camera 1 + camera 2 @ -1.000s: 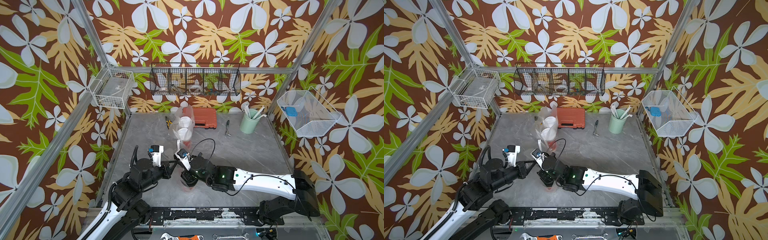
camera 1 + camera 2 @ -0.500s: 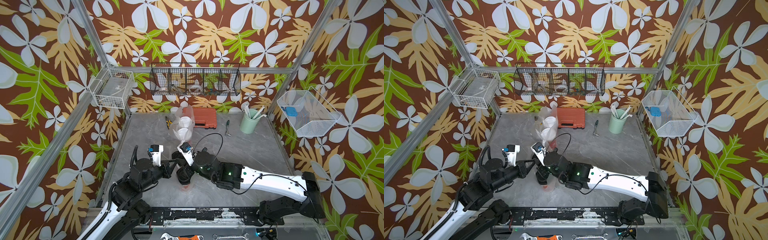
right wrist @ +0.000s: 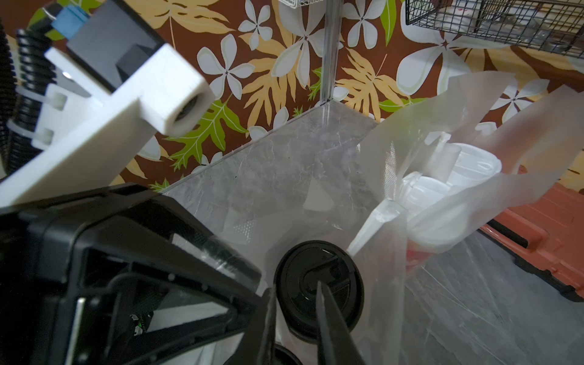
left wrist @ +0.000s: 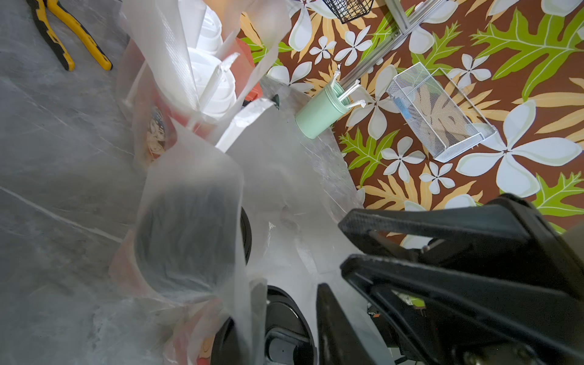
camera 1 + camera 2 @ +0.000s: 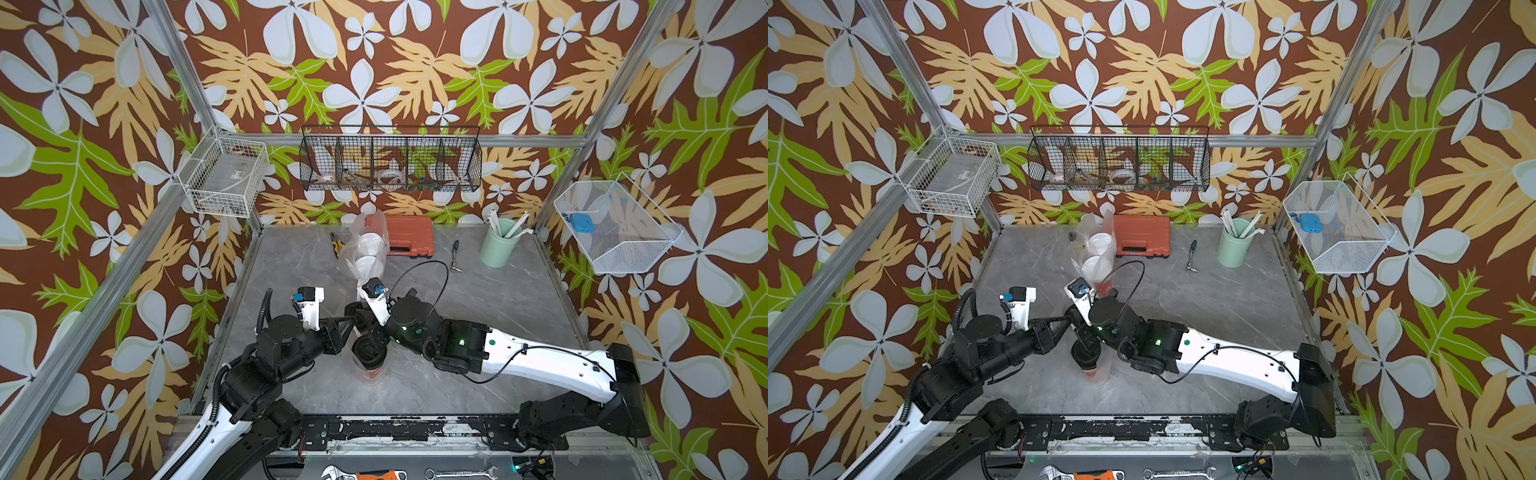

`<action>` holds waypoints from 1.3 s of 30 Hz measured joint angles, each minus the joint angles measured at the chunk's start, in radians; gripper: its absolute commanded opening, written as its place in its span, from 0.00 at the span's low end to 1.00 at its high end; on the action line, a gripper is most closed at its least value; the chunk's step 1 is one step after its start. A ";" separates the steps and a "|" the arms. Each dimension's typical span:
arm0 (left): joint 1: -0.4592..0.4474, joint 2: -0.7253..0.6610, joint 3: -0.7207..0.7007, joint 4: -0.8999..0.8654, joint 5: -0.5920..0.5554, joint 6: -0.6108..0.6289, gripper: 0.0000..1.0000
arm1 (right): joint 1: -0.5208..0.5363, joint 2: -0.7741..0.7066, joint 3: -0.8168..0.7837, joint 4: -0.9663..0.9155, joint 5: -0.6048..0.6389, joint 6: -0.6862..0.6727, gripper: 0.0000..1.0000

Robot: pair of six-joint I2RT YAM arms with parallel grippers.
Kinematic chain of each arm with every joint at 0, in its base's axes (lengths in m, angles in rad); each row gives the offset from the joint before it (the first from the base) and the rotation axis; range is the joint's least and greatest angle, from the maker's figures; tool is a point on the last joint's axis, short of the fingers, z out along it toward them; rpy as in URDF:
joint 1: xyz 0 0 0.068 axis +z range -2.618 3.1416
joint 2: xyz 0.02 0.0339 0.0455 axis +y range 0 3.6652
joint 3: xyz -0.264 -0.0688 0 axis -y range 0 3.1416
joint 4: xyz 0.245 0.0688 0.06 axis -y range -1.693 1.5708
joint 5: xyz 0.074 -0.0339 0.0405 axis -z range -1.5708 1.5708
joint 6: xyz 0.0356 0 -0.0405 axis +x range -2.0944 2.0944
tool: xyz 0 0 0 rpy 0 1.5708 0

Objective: Pack milk tea into plastic carrier bags
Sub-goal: Place the straw in the plastic carrier bag, then reset both arms

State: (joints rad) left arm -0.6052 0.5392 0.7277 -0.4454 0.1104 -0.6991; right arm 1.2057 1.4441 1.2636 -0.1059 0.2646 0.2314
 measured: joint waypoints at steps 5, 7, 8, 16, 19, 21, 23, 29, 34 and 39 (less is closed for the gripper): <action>0.000 0.012 0.061 -0.043 -0.056 0.010 0.60 | -0.014 -0.030 0.011 -0.015 0.019 -0.004 0.23; 0.000 0.016 0.087 -0.065 -0.082 0.022 0.64 | -0.021 -0.042 0.016 -0.021 0.028 -0.008 0.23; 0.000 0.019 0.101 -0.074 -0.096 0.022 0.65 | -0.023 -0.047 0.017 -0.022 0.033 -0.009 0.23; 0.000 0.063 0.087 -0.132 -0.132 0.043 0.59 | -0.040 -0.068 0.014 -0.029 0.057 -0.026 0.23; 0.000 0.072 0.080 -0.164 -0.144 0.042 0.64 | -0.040 -0.063 0.014 -0.033 0.056 -0.026 0.23; 0.000 0.072 0.090 -0.187 -0.159 0.042 0.68 | -0.040 -0.063 0.014 -0.039 0.056 -0.024 0.23; 0.000 0.071 0.115 -0.209 -0.170 0.043 0.73 | -0.040 -0.063 0.015 -0.045 0.056 -0.023 0.24; 0.000 0.084 0.234 -0.255 -0.208 0.073 0.83 | -0.048 -0.078 0.022 -0.064 0.076 -0.023 0.29; 0.000 0.112 0.331 -0.284 -0.282 0.106 0.90 | -0.113 -0.108 0.033 -0.101 0.111 -0.027 0.41; 0.000 0.151 0.342 -0.306 -0.450 0.159 1.00 | -0.282 -0.161 0.001 -0.143 0.135 -0.029 0.82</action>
State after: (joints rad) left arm -0.6048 0.6903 1.0695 -0.7509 -0.3397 -0.5400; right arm 0.9234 1.2831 1.2648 -0.2489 0.3992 0.2028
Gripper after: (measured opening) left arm 0.977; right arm 0.651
